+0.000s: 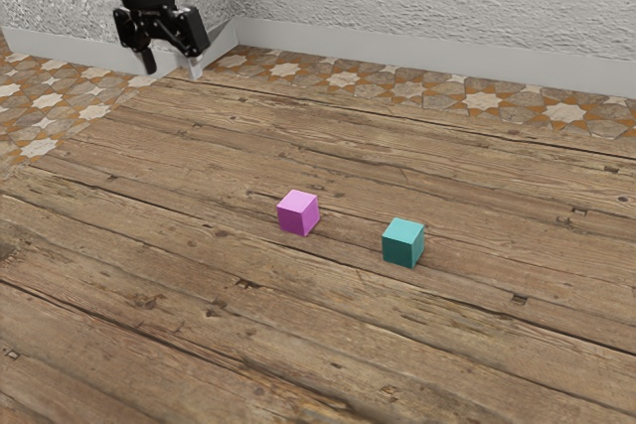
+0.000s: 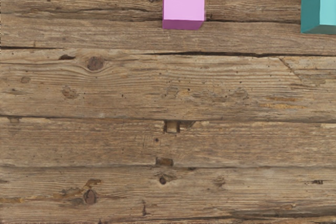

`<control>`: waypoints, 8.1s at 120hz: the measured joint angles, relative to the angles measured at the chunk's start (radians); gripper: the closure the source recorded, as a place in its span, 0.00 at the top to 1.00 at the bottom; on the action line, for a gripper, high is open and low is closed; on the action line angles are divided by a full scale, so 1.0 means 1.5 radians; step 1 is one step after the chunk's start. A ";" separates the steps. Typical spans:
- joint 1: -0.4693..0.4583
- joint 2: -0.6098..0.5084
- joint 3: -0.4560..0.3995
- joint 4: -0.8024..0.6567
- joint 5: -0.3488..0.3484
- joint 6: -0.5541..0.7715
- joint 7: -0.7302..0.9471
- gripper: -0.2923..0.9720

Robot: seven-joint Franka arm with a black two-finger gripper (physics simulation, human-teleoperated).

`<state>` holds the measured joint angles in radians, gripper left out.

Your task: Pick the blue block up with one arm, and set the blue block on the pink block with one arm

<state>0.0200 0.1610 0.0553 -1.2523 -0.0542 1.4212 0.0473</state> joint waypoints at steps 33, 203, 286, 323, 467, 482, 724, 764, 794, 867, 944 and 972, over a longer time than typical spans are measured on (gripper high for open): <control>0.001 0.000 -0.006 0.134 0.000 -0.045 -0.014 0.77; -0.272 0.371 0.049 -0.001 -0.030 0.449 -0.377 0.77; -0.270 0.500 0.053 0.135 -0.037 0.458 -0.224 0.77; -0.272 0.529 0.053 0.157 -0.038 0.455 -0.184 0.77; -0.280 0.553 0.060 0.150 -0.039 0.534 -0.149 0.46; -0.282 0.544 0.060 0.149 -0.035 0.531 -0.160 0.44; -0.129 0.501 0.136 0.221 -0.020 0.304 -0.071 0.43; -0.131 0.512 0.133 0.222 -0.021 0.335 -0.008 0.44; -0.132 0.489 0.131 0.207 -0.023 0.340 0.020 0.44; -0.133 0.423 0.119 0.079 -0.023 0.394 0.049 0.42; -0.137 0.396 0.122 0.074 -0.035 0.388 0.016 0.73; -0.131 0.325 0.120 0.075 -0.038 0.342 -0.020 0.76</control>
<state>-0.1763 0.6485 0.2348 -1.1403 -0.1105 1.9340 0.0167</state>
